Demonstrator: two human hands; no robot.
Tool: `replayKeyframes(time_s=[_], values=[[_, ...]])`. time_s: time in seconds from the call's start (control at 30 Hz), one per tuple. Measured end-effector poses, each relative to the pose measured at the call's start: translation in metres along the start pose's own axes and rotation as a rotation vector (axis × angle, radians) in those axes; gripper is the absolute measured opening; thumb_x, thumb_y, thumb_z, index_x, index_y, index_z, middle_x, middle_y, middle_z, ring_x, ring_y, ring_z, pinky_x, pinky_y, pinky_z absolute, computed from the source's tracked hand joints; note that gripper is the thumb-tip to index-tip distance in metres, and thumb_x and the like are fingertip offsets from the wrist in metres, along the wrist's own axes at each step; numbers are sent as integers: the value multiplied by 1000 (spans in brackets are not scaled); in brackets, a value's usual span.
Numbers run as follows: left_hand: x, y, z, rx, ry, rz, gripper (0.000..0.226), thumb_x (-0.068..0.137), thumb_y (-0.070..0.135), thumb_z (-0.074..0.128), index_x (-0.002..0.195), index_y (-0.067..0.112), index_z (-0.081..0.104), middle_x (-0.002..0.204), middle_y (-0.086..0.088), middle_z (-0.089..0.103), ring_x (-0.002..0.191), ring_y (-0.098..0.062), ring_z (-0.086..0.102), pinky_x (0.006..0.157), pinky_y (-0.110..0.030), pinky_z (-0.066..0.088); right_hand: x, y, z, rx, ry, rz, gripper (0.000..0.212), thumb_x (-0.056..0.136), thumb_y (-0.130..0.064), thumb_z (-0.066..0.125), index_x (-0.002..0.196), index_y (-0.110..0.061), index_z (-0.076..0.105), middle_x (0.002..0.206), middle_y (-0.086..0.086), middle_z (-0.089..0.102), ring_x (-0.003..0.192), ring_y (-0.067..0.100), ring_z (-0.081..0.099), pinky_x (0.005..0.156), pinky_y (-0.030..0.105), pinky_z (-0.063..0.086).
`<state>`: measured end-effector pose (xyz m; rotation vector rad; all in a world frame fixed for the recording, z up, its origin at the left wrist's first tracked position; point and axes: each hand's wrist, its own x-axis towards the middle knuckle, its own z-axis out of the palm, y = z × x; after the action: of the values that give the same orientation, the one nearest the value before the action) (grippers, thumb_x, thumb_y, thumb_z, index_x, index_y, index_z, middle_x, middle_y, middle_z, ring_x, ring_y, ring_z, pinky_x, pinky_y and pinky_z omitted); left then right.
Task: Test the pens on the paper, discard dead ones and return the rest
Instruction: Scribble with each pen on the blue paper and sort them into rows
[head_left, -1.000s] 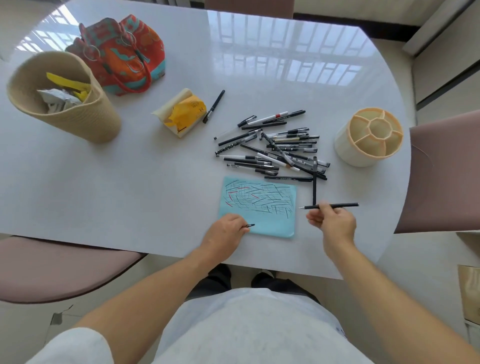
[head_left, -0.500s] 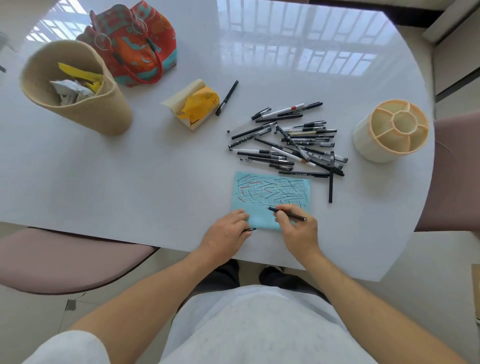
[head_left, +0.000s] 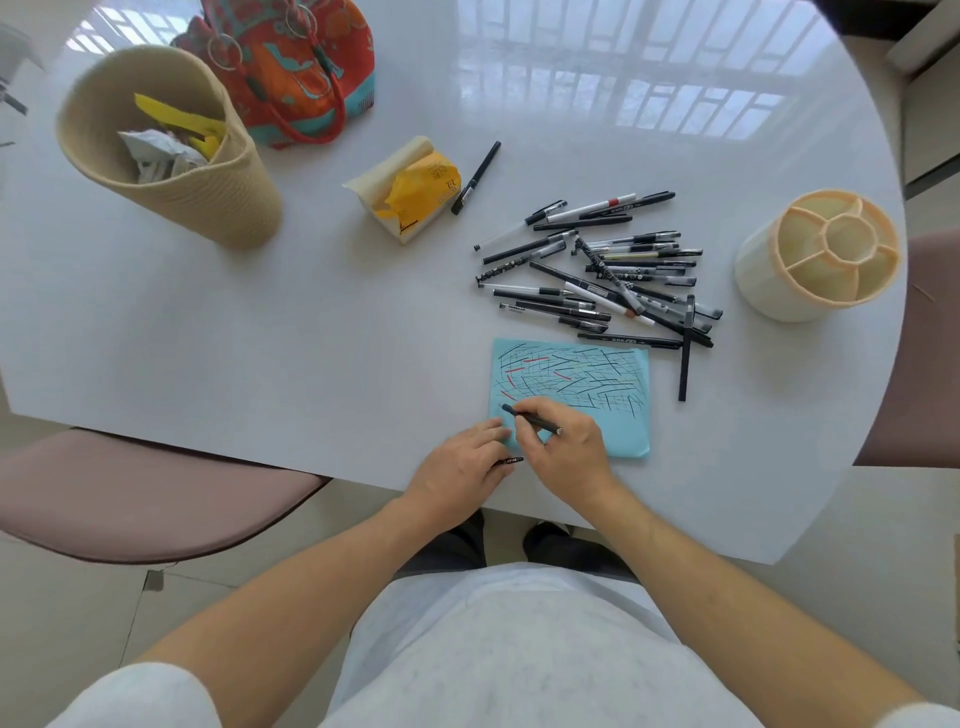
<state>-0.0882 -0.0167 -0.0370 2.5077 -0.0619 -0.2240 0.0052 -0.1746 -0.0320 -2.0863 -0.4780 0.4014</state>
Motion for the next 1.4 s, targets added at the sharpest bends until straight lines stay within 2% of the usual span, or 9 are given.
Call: replayKeyframes(time_s=[0.1,0.2,0.3,0.43,0.5,0.63,0.93,1.23,1.4], values=[[1,0,-1,11,-10,1,29,102,30,53,118,11,67,141,0,58,141,-14,41,113,-32,38,0,-2,0,-24,14,-6,23,91,-28,61,103,-15,75,96,-7,77,87,5,72,82,23,59],[3,1,-1,17,14,-9,25,100,28,57,111,10,70,136,-2,62,136,-16,48,111,-29,38,-1,6,-8,-7,95,92,12,88,-13,65,95,-15,74,88,-11,74,83,0,70,79,20,57],[6,-1,-1,17,19,-16,22,99,28,59,108,11,69,132,0,64,133,-15,51,108,-29,41,-4,11,-19,39,102,164,12,88,-6,67,93,-15,73,85,-15,72,83,0,70,77,16,54],[9,-1,0,-20,26,-67,21,98,31,59,106,13,68,126,2,67,128,-13,55,101,-32,49,-1,6,-29,277,219,340,18,89,-4,64,86,-20,72,76,-1,75,71,13,74,66,20,56],[12,0,-2,-43,43,-104,20,98,32,59,105,15,67,119,3,69,117,-14,60,91,-33,53,0,5,-37,428,271,428,17,90,-2,61,84,-15,70,74,7,75,68,20,74,61,23,57],[21,4,-6,-80,47,-164,17,99,33,55,105,19,64,106,5,69,96,-15,61,78,-34,52,-6,7,-53,615,199,502,15,93,5,57,84,-4,66,71,15,69,66,27,72,61,33,61],[37,16,-10,-93,35,-154,16,99,32,57,106,20,65,106,6,69,95,-14,59,77,-28,47,-11,4,-67,697,112,564,13,97,2,56,89,0,66,70,12,70,70,26,71,74,50,64],[50,28,-10,-95,5,-116,19,99,36,55,107,22,65,102,7,68,91,-11,58,78,-28,50,-11,5,-86,711,163,548,13,98,-1,59,88,0,66,70,14,70,70,28,69,72,49,64],[57,35,-8,-99,1,-98,16,98,35,57,106,23,65,101,7,68,89,-11,58,76,-28,50,-10,9,-87,701,118,551,11,98,-3,60,89,0,66,73,18,71,69,29,70,71,48,65]])
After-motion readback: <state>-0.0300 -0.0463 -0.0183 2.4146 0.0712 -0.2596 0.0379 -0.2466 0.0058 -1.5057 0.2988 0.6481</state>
